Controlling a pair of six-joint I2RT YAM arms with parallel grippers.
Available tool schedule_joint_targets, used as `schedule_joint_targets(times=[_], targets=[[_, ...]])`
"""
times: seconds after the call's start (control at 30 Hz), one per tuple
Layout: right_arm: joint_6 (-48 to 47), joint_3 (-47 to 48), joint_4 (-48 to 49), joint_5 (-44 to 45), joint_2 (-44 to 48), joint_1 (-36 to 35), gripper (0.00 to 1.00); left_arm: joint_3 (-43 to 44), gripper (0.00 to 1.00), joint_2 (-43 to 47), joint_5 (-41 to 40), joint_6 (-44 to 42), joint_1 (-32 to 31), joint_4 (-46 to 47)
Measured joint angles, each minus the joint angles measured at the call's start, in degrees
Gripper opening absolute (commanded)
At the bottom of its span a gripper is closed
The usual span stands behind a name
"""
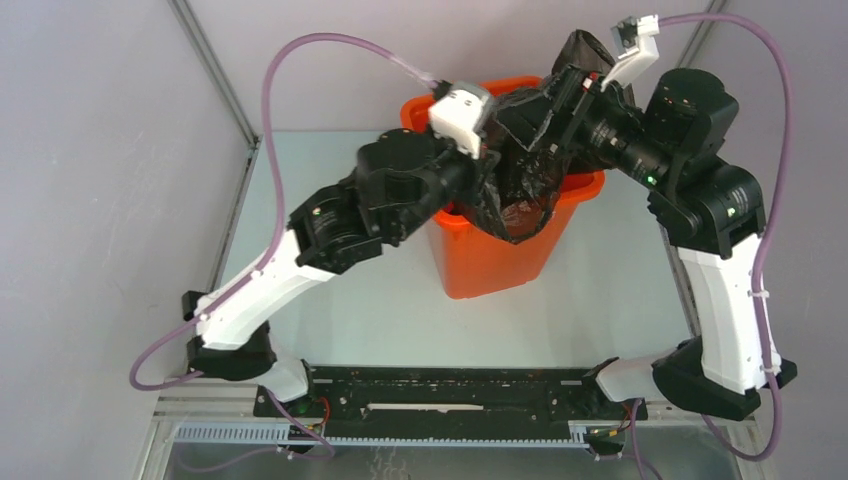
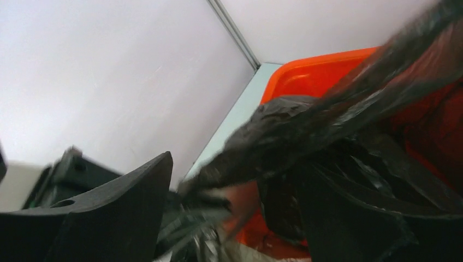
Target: Put the trash bags into the trash bin
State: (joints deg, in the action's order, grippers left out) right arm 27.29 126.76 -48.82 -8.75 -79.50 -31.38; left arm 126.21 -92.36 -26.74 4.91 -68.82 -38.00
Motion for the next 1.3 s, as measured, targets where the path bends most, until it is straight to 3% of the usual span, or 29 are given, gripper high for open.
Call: schedule_joint_targets(times=[0.27,0.4,0.5,0.6,0.9,1.3], targets=[[-1.38,-6.43,-2.08,-2.29,9.46,6.08,0.87,-19.3,0.0,15.82,7.43,15.17,9.03,9.2],[-1.36,-10.51,-2.47,-4.28,13.97,10.27,0.69,-25.97,0.0,21.09,11.26,22.12,12.09,14.78],[-1.25,-13.38,-2.71,-6.75,16.02,11.8,0.66,-28.59,0.0,22.67,13.55,25.59,13.05,17.66],[-0.9,-16.22,-2.05,-9.86,16.24,11.96,0.68,-30.56,0.0,23.06,15.41,28.46,13.62,19.8],[1.33,-20.44,0.61,-12.76,12.2,12.11,0.87,-31.71,0.0,23.39,17.99,31.74,15.04,21.03],[-1.86,-22.73,0.2,-8.96,13.4,12.52,0.9,-31.71,0.0,26.18,19.96,33.24,19.37,21.16]])
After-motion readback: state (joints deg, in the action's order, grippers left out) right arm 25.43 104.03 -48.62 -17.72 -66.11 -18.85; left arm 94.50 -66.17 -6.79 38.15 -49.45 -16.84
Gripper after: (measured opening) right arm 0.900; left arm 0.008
